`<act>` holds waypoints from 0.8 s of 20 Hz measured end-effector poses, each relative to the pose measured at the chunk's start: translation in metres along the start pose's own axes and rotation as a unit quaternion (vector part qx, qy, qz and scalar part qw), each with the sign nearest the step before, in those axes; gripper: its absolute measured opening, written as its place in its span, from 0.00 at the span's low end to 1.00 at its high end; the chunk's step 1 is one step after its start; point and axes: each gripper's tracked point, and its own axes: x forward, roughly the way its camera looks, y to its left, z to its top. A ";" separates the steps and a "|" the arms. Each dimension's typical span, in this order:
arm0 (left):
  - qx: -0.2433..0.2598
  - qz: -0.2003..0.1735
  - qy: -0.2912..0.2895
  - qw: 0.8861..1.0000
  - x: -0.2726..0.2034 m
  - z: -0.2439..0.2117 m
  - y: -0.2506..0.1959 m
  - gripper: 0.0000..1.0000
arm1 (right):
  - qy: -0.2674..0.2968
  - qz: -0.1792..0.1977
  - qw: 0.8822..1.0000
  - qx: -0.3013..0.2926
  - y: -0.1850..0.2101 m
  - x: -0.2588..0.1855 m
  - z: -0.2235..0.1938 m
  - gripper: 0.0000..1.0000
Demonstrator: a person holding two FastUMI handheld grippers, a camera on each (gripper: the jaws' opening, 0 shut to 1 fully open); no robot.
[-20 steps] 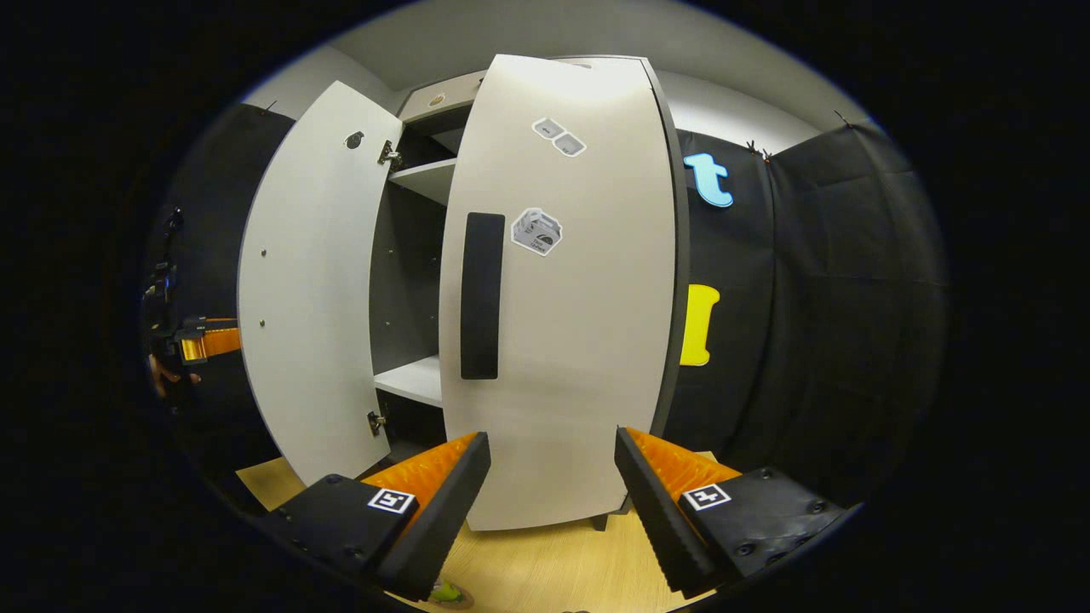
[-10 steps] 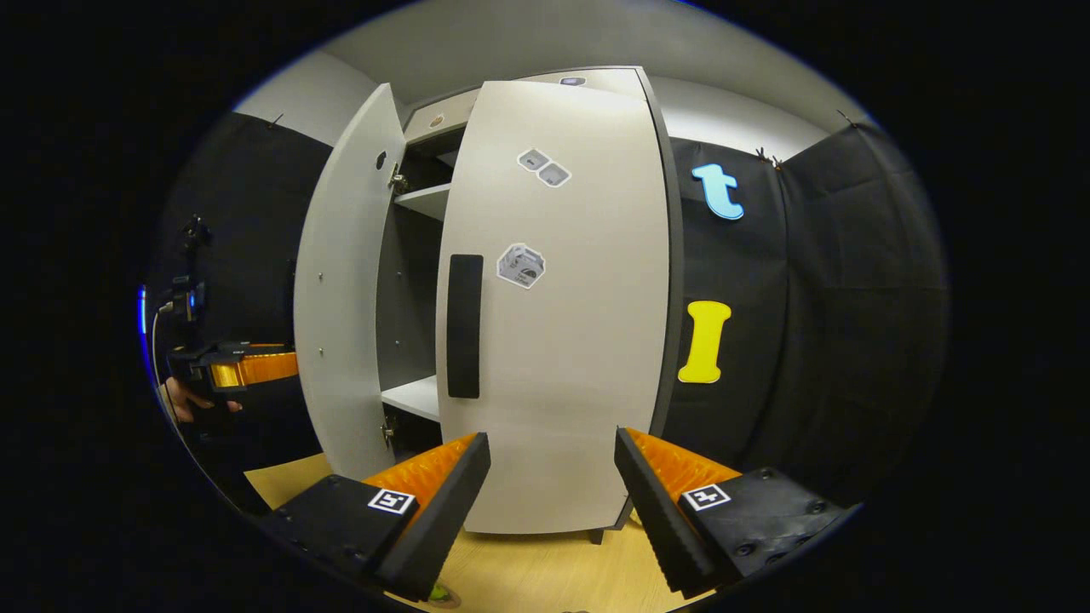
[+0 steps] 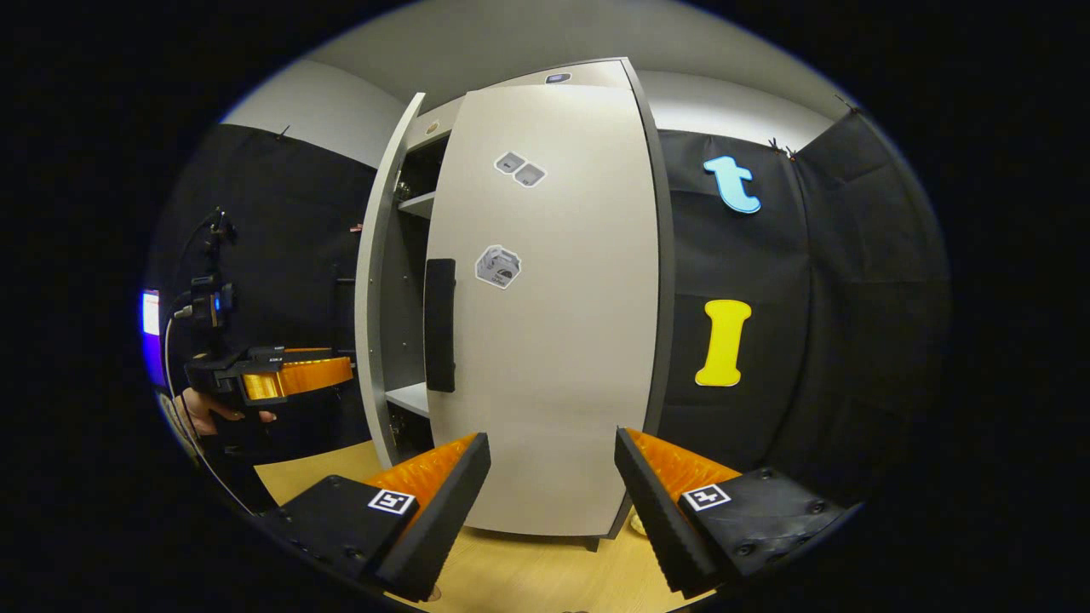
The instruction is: Grasp the bottle in the cabinet with the left hand and place it on the coaster, then close the right door with the right hand and the left door with the left hand.
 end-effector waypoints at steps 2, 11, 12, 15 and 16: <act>-0.012 0.009 -0.002 1.000 -0.003 -0.001 0.004 0.95 | 0.001 0.012 1.000 -0.003 0.004 0.003 -0.001 0.98; -0.030 0.029 -0.010 0.999 -0.023 0.002 0.019 0.93 | -0.011 0.018 0.999 -0.036 0.034 0.021 0.006 0.98; -0.028 0.032 -0.010 0.999 -0.026 0.006 0.021 0.95 | -0.013 0.017 0.999 -0.041 0.039 0.021 0.007 0.98; -0.011 0.047 -0.020 0.999 -0.039 0.016 0.027 0.95 | -0.024 0.025 0.999 -0.035 0.058 0.020 0.017 0.98; -0.011 0.050 -0.024 0.998 -0.043 0.018 0.028 0.95 | -0.029 0.024 0.999 -0.035 0.061 0.018 0.021 0.98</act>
